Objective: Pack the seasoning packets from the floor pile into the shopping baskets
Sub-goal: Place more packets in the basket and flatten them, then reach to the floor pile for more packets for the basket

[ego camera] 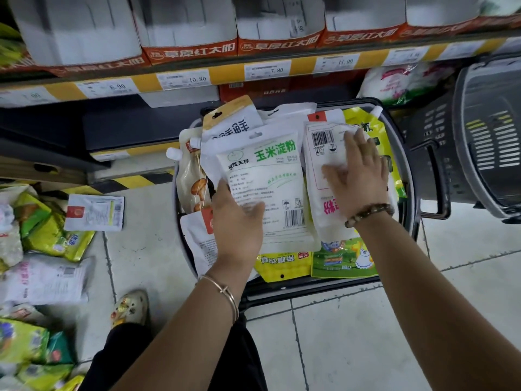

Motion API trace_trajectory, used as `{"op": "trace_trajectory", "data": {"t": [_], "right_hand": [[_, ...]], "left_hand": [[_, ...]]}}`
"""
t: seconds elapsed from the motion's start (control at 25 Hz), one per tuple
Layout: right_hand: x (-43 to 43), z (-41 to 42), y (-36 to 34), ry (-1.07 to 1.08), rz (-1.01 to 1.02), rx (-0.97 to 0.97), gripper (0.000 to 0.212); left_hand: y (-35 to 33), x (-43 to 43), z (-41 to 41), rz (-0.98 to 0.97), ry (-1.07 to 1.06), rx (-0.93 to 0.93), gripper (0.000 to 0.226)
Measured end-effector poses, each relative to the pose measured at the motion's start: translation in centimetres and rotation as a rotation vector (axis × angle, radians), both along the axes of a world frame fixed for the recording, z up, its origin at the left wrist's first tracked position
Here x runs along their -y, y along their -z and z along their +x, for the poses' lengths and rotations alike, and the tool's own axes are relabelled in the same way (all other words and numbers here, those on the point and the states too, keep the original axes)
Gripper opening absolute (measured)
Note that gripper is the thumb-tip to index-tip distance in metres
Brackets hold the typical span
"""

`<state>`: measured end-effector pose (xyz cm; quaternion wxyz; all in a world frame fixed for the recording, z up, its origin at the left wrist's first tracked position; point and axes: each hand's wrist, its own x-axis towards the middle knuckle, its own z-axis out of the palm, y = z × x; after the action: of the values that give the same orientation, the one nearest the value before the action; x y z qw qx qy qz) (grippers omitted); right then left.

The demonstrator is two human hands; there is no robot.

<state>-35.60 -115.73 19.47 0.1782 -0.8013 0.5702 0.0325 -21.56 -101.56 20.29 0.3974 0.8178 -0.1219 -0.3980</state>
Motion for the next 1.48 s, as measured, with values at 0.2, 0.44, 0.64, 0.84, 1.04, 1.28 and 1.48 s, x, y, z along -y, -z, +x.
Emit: {"op": "trace_trajectory", "data": {"t": [0.2,0.44,0.64,0.84,1.04,1.28,1.48], "right_hand": [[-0.2,-0.3,0.7,-0.024,-0.052,0.002,0.062],[-1.3,-0.3,3.0,-0.079,-0.103,-0.047,0.073],[-2.3,-0.2,4.6,-0.069,-0.144,-0.053,0.075],[-2.3,-0.2,4.8,-0.081,-0.146,-0.077,0.074],[-2.0,0.5,3.1,-0.030,-0.046,-0.051,0.069],[-6.1,6.7,-1.2,-0.104,-0.060,0.233,0.061],[-14.2,17.5,-3.1,-0.362,0.045,0.361,0.057]], "left_hand": [[-0.1,0.4,-0.9,0.066,0.505,0.706,0.074],[3.7,3.6,-2.2,0.231,0.894,0.840,0.068],[4.6,3.6,-3.0,0.252,0.901,0.936,0.068],[4.7,3.6,-3.2,0.250,0.927,0.930,0.068],[3.8,3.1,-1.7,0.090,0.849,0.747,0.064],[0.0,-4.2,6.0,-0.210,0.170,0.407,0.033],[1.1,-17.2,12.9,-0.005,-0.189,0.225,0.048]]}}
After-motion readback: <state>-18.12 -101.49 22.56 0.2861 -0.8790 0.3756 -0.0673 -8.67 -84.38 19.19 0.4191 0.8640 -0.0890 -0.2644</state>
